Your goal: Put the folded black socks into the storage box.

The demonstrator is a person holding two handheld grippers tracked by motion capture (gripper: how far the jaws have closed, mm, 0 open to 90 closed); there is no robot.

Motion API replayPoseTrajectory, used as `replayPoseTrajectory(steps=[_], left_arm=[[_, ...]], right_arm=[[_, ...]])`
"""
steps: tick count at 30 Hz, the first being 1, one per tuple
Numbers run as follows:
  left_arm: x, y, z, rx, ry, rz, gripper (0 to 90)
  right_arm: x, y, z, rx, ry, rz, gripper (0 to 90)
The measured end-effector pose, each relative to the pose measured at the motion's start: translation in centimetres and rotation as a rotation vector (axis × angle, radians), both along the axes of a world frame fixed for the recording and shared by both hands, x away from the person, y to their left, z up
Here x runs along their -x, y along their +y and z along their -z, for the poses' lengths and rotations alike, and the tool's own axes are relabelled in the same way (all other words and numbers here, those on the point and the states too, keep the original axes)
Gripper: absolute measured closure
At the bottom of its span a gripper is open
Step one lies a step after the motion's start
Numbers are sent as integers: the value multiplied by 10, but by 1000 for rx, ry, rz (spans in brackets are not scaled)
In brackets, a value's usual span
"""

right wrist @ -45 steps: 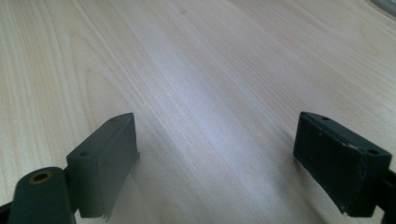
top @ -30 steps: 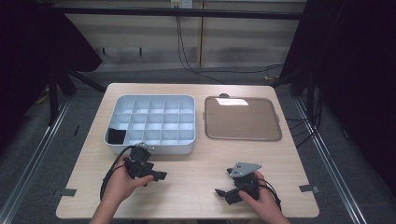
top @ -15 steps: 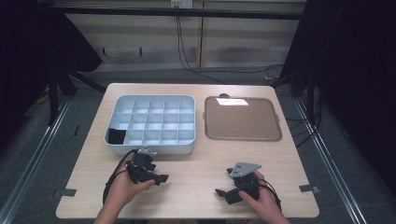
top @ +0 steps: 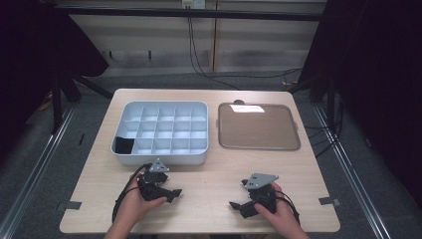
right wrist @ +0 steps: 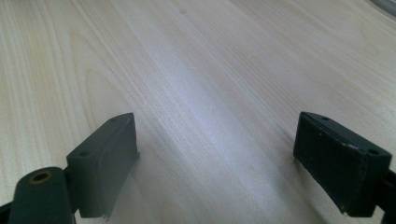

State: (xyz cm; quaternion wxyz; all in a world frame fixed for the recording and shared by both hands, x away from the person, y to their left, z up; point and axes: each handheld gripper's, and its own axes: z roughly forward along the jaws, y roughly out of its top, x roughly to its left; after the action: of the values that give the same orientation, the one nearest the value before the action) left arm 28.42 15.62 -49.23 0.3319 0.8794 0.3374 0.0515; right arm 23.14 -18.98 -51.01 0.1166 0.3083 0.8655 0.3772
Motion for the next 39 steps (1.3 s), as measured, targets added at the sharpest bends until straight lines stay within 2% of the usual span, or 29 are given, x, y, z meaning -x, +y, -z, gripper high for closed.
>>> replayPoseTrajectory(steps=[9,10,14,23,34,39], left_arm=[[3,0,4,2,-51,6,199],[4,0,5,14,-53,7,199],[7,-2,7,-9,-88,21,176],[11,-3,11,-1,-137,28,149],[13,-5,17,26,-157,32,65],[13,-5,16,20,-160,29,61]], right_arm=[[0,0,0,0,2,0,131],[0,0,0,0,1,0,131],[0,0,0,0,0,0,131],[0,0,0,0,0,0,131],[0,0,0,0,0,-1,131],[0,0,0,0,0,0,131]])
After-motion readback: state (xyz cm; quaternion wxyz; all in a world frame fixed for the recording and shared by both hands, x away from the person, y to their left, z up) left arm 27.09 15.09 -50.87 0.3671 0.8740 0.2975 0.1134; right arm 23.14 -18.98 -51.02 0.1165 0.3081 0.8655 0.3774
